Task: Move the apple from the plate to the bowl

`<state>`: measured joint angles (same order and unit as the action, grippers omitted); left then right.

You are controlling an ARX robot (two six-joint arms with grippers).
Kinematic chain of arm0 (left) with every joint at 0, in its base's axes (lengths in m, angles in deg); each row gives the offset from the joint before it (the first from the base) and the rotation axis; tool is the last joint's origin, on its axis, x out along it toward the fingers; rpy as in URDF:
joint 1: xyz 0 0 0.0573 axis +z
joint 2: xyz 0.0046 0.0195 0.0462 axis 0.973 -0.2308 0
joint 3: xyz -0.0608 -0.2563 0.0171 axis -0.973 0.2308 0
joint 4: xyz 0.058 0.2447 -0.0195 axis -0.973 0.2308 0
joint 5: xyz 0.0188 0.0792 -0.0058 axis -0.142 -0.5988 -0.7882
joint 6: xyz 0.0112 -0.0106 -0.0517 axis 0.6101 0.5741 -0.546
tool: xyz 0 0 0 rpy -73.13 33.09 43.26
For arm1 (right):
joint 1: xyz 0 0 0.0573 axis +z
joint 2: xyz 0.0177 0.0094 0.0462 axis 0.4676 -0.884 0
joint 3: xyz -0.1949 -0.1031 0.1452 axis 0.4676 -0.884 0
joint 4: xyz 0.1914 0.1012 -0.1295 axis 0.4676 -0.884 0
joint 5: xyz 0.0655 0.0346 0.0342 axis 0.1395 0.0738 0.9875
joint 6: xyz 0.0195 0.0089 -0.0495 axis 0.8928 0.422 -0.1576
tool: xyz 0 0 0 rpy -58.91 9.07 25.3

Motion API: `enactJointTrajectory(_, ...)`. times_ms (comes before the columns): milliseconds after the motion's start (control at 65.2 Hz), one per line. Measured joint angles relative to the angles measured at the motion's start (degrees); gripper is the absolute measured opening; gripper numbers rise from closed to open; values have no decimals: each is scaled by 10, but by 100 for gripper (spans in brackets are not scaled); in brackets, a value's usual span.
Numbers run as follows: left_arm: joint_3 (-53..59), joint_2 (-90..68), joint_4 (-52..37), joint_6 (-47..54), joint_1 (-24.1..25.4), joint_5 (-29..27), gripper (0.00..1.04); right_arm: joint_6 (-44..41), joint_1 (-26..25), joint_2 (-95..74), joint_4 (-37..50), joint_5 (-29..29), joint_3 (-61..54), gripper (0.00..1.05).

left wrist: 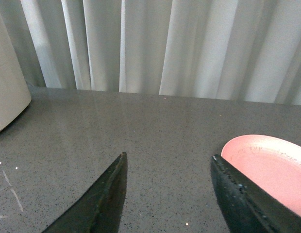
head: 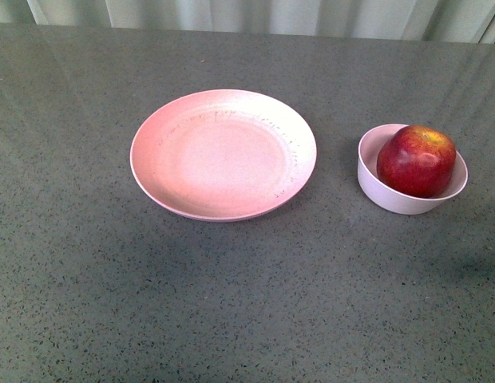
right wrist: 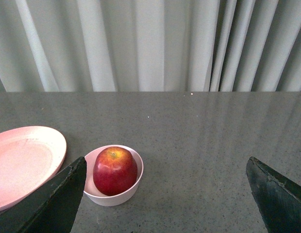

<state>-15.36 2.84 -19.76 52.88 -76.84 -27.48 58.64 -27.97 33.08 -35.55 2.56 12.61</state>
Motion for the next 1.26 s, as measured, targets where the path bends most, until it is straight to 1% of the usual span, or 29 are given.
enactJointTrajectory(153, 0, 0, 0, 0, 0, 0, 92, 0, 0, 0, 0, 0, 0, 96)
enactJointTrajectory(199, 0, 0, 0, 0, 0, 0, 97, 0, 0, 0, 0, 0, 0, 96)
enactJointTrajectory(276, 0, 0, 0, 1, 0, 0, 95, 0, 0, 0, 0, 0, 0, 96)
enactJointTrajectory(1258, 0, 0, 0, 1, 0, 0, 96, 0, 0, 0, 0, 0, 0, 96)
